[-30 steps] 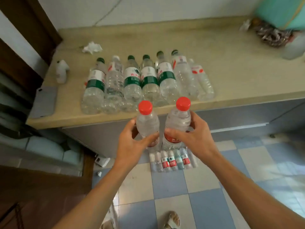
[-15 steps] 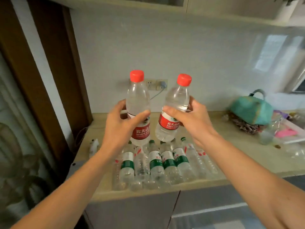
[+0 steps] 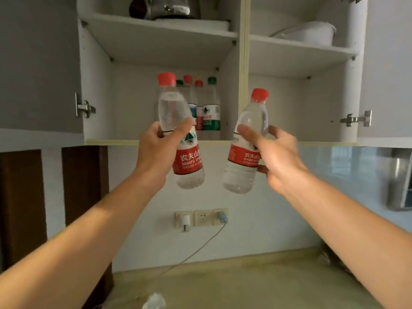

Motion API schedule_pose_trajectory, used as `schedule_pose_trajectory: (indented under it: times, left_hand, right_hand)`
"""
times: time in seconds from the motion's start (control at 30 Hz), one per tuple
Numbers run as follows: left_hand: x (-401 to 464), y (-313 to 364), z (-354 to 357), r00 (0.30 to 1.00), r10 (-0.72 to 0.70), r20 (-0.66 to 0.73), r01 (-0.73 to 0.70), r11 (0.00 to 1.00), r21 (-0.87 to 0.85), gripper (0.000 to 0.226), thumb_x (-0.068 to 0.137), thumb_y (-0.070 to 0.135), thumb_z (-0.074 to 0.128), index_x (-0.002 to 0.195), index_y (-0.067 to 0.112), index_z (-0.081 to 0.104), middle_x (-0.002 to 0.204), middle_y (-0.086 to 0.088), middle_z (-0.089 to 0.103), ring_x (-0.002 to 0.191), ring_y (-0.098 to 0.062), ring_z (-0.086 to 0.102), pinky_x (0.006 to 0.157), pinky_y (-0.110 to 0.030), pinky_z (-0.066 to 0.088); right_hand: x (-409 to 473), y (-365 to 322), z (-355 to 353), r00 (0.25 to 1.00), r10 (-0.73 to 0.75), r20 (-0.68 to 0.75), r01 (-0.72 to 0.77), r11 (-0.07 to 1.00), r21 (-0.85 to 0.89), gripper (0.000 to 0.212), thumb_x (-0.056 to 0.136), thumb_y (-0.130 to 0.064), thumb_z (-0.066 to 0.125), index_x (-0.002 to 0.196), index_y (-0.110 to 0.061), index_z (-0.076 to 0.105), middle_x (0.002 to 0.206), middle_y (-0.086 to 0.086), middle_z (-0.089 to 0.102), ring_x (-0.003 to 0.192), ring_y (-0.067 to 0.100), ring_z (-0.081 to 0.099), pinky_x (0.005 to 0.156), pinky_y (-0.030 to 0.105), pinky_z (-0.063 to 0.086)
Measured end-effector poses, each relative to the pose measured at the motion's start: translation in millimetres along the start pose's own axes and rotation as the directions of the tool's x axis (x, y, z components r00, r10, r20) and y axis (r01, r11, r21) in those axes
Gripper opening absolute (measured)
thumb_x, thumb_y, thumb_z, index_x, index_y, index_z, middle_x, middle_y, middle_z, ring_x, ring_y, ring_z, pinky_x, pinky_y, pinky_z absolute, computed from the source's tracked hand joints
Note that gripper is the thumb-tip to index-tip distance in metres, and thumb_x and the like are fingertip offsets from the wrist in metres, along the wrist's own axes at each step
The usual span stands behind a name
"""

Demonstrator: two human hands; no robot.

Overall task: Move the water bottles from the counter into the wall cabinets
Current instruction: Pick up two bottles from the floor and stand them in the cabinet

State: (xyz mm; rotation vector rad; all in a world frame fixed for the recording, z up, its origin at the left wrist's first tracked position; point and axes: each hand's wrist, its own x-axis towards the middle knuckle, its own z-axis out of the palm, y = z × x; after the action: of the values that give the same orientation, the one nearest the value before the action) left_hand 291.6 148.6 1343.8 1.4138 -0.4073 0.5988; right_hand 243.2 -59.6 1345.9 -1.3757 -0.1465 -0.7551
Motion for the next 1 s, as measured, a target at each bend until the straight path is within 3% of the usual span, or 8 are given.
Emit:
schedule_pose_trajectory:
  times: [0.07,0.23,0.4,0.5,0.63,0.73,0.83,1.0]
  left_hand:
    - [24,5,8,1.0,0.002,-0.024,-0.002,1.0,-0.005,0.04,0.074,0.057,0.08,0.101,0.031,0.066,0.089,0.013,0.077,0.077,-0.006,0.075,0.068,-0.03,0.058]
    - [76,8,34,0.998,-0.015,-0.057,0.014,1.0,-0.015,0.042,0.075,0.052,0.083,0.103,0.023,0.069,0.096,0.002,0.078,0.084,-0.018,0.076,0.08,-0.041,0.06]
    - [123,2,56,0.992,-0.06,-0.11,0.048,0.993,-0.106,0.043,0.072,0.046,0.087,0.1,0.02,0.068,0.09,-0.003,0.078,0.072,-0.022,0.077,0.07,-0.042,0.063]
    - [150,-2,67,0.988,-0.059,-0.142,0.04,0.991,-0.13,0.046,0.073,0.043,0.088,0.104,0.017,0.065,0.087,-0.005,0.077,0.066,-0.021,0.076,0.058,-0.036,0.062]
    - [178,-19,75,0.988,-0.022,-0.151,0.018,0.999,-0.032,0.059,0.075,0.046,0.086,0.121,0.019,0.062,0.101,-0.005,0.075,0.078,-0.025,0.076,0.071,-0.042,0.063]
    - [192,-31,75,0.988,0.031,-0.154,-0.024,0.999,0.049,0.062,0.077,0.053,0.081,0.128,0.026,0.058,0.107,-0.003,0.073,0.084,-0.026,0.075,0.078,-0.046,0.063]
    - [203,-39,75,0.989,0.05,-0.136,-0.039,0.996,0.08,0.049,0.083,0.053,0.076,0.116,0.021,0.059,0.106,-0.005,0.072,0.086,-0.026,0.074,0.079,-0.046,0.062]
    - [212,-54,70,0.989,0.13,-0.064,-0.112,0.967,0.229,0.042,0.094,0.041,0.068,0.121,0.016,0.048,0.114,-0.005,0.065,0.089,-0.017,0.07,0.058,-0.024,0.054]
  right_hand:
    - [25,-2,8,1.0,-0.027,-0.007,0.027,0.998,0.054,0.074,0.068,-0.039,0.092,0.129,-0.022,0.054,0.111,0.0,0.073,0.093,0.018,0.074,0.09,0.048,0.058]
    - [83,0,27,0.987,-0.155,0.048,0.151,0.985,0.078,0.047,0.079,-0.039,0.084,0.118,-0.022,0.064,0.1,-0.004,0.076,0.083,0.011,0.076,0.077,0.035,0.059]
    - [136,-1,56,0.947,-0.306,0.094,0.308,0.951,0.001,0.022,0.084,-0.043,0.077,0.099,-0.039,0.062,0.095,-0.01,0.073,0.083,0.007,0.073,0.072,0.03,0.055]
    - [162,5,74,0.933,-0.347,0.097,0.355,0.931,-0.08,0.049,0.087,-0.049,0.072,0.13,-0.031,0.057,0.125,-0.002,0.066,0.114,0.018,0.064,0.095,0.047,0.054]
    - [187,20,93,0.921,-0.384,0.06,0.389,0.904,-0.178,0.077,0.089,-0.055,0.067,0.153,-0.025,0.037,0.147,-0.002,0.052,0.132,0.02,0.051,0.106,0.045,0.045]
    - [206,35,106,0.918,-0.39,0.073,0.396,0.888,-0.234,0.081,0.091,-0.052,0.066,0.157,-0.025,0.028,0.154,0.001,0.044,0.14,0.023,0.043,0.112,0.048,0.041]
    - [219,56,116,0.921,-0.385,0.067,0.387,0.873,-0.298,0.08,0.091,-0.051,0.066,0.157,-0.025,0.027,0.154,0.003,0.043,0.142,0.025,0.039,0.113,0.051,0.041]
    - [227,82,123,0.871,-0.492,-0.019,0.423,0.768,-0.481,0.076,0.098,-0.053,0.054,0.159,-0.025,0.019,0.156,0.006,0.036,0.142,0.026,0.036,0.109,0.048,0.042]
